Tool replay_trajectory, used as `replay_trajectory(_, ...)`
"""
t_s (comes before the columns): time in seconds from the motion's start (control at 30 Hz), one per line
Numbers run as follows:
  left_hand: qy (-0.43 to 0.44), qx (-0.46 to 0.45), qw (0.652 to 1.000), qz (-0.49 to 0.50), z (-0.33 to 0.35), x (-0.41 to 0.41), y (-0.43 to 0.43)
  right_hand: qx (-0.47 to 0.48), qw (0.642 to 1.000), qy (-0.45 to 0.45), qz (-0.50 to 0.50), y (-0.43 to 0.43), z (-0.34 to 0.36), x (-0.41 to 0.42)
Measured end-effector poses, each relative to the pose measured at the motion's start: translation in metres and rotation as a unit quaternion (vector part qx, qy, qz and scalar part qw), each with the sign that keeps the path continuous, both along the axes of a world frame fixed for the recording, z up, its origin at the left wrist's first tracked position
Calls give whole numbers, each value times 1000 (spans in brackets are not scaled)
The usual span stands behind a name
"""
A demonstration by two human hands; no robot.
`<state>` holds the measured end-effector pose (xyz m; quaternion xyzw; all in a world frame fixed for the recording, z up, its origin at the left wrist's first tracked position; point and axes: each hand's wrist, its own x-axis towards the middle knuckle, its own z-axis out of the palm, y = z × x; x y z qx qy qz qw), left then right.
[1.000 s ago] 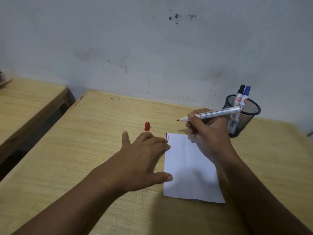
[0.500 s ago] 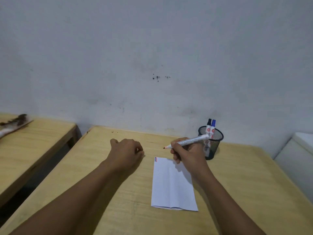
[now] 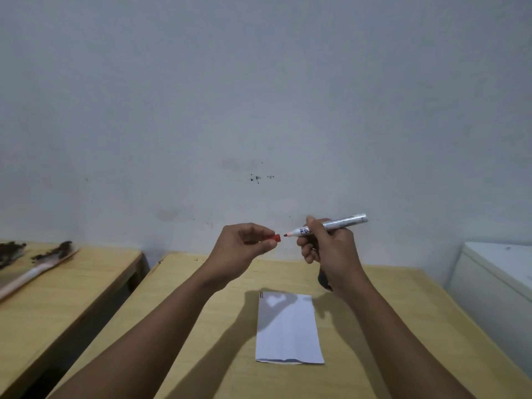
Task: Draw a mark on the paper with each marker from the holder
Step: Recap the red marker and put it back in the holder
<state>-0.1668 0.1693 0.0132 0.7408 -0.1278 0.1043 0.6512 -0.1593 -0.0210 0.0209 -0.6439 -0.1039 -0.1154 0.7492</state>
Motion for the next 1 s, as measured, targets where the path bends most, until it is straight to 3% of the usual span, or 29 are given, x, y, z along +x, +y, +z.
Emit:
replay_trajectory(0.3,-32,-10,999,-32,17,-9,-25,-36,999,-18,17,-10,18,-21)
replay_trajectory(0.43,-151,130,977,76,19,-7,-38,-66,997,38,-9,-16,19,-17)
replay_trajectory(0.53,-170,153,967,108,20,3,-43,-128,987,72,-61,-26,19,-12)
replay_trajectory(0.63,-216,184,948,144,25,19,-49,-262,935,-43,-233,-44,14,-1)
replay_trajectory(0.73,-271,230,926,128,31,33,-67,-382,882,-171,-216,-58,9,12)
replay_trajectory(0.87,-312,220,920,85,35,50,-93,-366,881,-208,-213,-75,7,41)
replay_trajectory(1.0,-221,204,947,114,23,81,-109,-302,912,-134,-245,-101,5,72)
